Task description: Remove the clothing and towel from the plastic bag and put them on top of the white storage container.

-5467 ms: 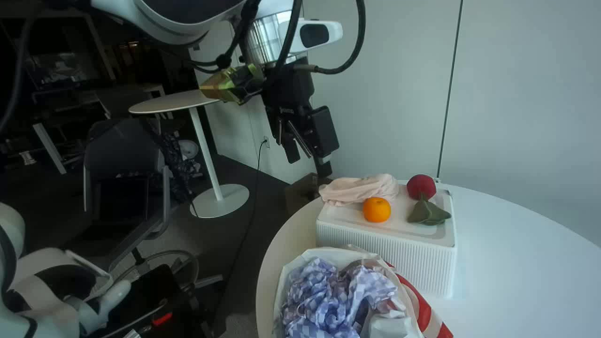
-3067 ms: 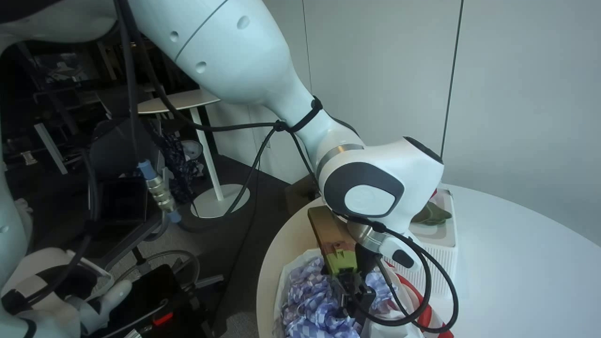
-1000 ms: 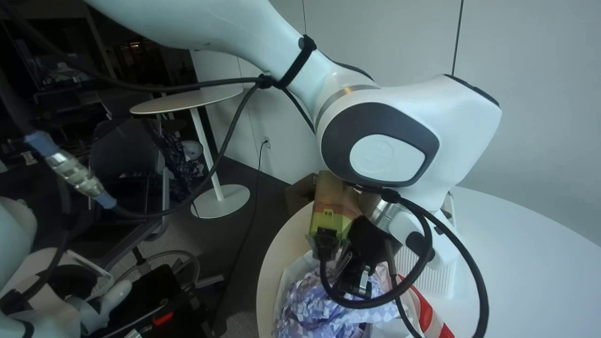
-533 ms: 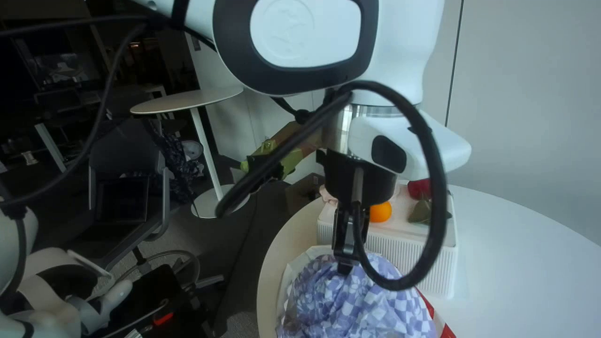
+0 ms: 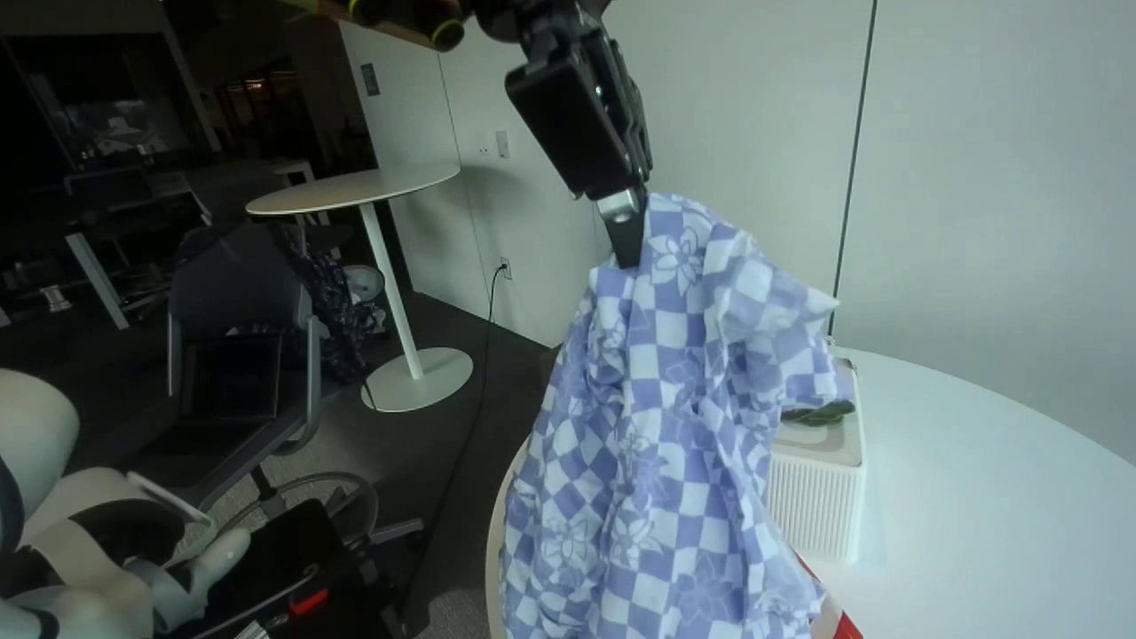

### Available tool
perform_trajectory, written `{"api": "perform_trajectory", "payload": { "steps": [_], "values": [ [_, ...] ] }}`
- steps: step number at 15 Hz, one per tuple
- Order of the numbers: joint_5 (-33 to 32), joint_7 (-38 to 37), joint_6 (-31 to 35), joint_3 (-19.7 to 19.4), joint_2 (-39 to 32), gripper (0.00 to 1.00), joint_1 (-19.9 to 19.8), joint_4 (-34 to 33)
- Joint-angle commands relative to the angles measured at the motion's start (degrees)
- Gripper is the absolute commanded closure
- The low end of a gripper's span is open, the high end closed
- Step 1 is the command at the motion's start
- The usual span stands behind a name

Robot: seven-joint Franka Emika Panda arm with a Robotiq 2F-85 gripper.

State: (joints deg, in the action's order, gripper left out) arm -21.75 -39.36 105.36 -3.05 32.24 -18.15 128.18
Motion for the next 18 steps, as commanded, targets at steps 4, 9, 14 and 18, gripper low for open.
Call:
{"api": "perform_trajectory", "payload": {
  "steps": [4,9,14,18],
  "values": [
    [-10.0,-0.3,-4.9,10.5,-1.3,0.98,1.6,-15.9],
    [-16.4,4.0,-2.4,15.7,-14.2,0.98,6.4,-28.3],
    [-24.7,7.0,-3.2,16.6,-31.0,0.98,13.0,-41.2],
    [-27.5,11.6,-3.1,14.0,-43.3,0.98,19.0,-51.5]
  ]
}}
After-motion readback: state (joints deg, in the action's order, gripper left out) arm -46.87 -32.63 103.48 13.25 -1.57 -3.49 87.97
